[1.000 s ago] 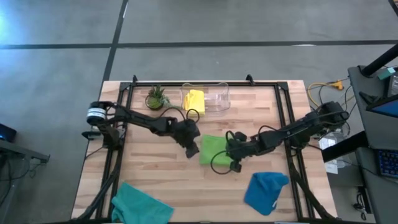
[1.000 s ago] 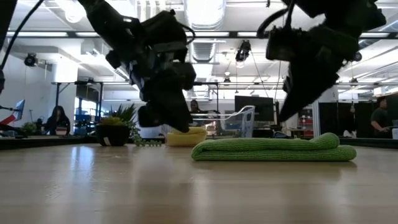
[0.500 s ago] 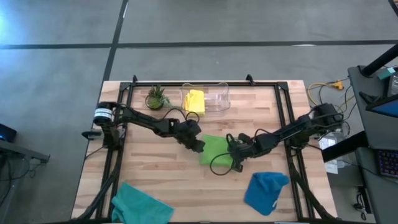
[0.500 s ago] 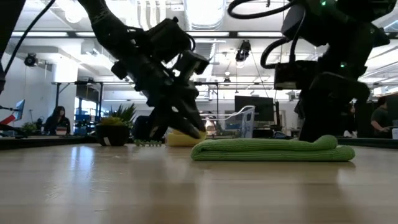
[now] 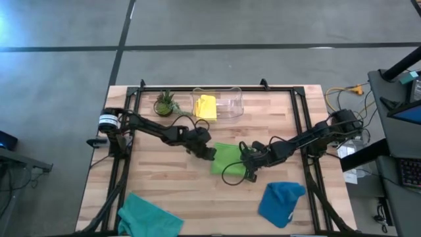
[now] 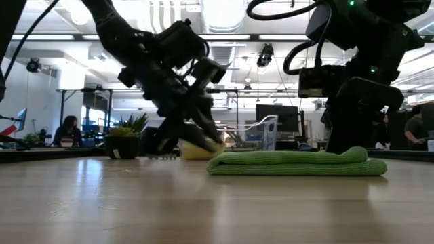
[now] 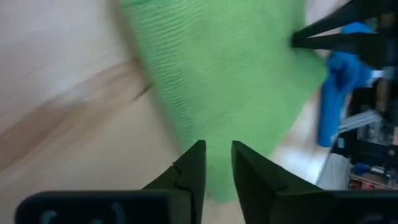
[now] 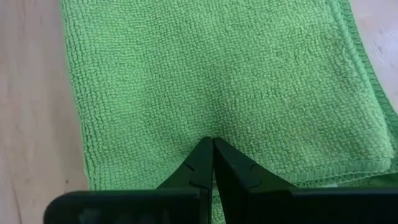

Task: Fold microfiber towels
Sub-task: Fold the green microfiber towel

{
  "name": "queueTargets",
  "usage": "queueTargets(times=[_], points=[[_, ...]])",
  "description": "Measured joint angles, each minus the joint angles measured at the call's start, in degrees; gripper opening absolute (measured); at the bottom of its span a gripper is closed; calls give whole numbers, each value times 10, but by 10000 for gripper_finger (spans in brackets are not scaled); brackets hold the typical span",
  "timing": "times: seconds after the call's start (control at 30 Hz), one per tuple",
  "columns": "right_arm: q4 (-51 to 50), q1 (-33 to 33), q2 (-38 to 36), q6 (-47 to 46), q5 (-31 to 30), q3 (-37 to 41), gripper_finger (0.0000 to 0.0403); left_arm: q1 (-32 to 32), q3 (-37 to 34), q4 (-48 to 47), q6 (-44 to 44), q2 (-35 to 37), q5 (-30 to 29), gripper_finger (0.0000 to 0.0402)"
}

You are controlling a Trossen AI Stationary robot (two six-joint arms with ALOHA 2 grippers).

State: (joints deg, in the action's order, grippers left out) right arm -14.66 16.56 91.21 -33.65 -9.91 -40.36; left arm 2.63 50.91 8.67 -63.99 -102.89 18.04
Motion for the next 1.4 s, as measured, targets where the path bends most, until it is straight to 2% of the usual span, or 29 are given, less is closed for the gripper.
queueTargets(times=[0.43, 0.73, 0.9, 1.0, 1.07, 1.3, 1.4], points=[[2, 0, -1, 0, 9, 0, 9, 5, -19, 1, -32, -2, -33, 180], [3, 0, -1, 2, 11, 0, 9, 5, -19, 70, -66, -35, -20, 192], [3, 0, -1, 3, 11, 0, 8, 7, -18, 76, -75, -42, -18, 191], [3, 0, -1, 3, 11, 0, 9, 7, -15, 73, -69, -43, -13, 176], [3, 0, -1, 4, 11, 0, 8, 6, -14, 72, -60, -44, -12, 151], [3, 0, -1, 6, 11, 0, 8, 6, -12, 69, -40, -45, -5, 15], [4, 0, -1, 6, 11, -1, 8, 6, -13, 70, -33, -45, -5, 7]])
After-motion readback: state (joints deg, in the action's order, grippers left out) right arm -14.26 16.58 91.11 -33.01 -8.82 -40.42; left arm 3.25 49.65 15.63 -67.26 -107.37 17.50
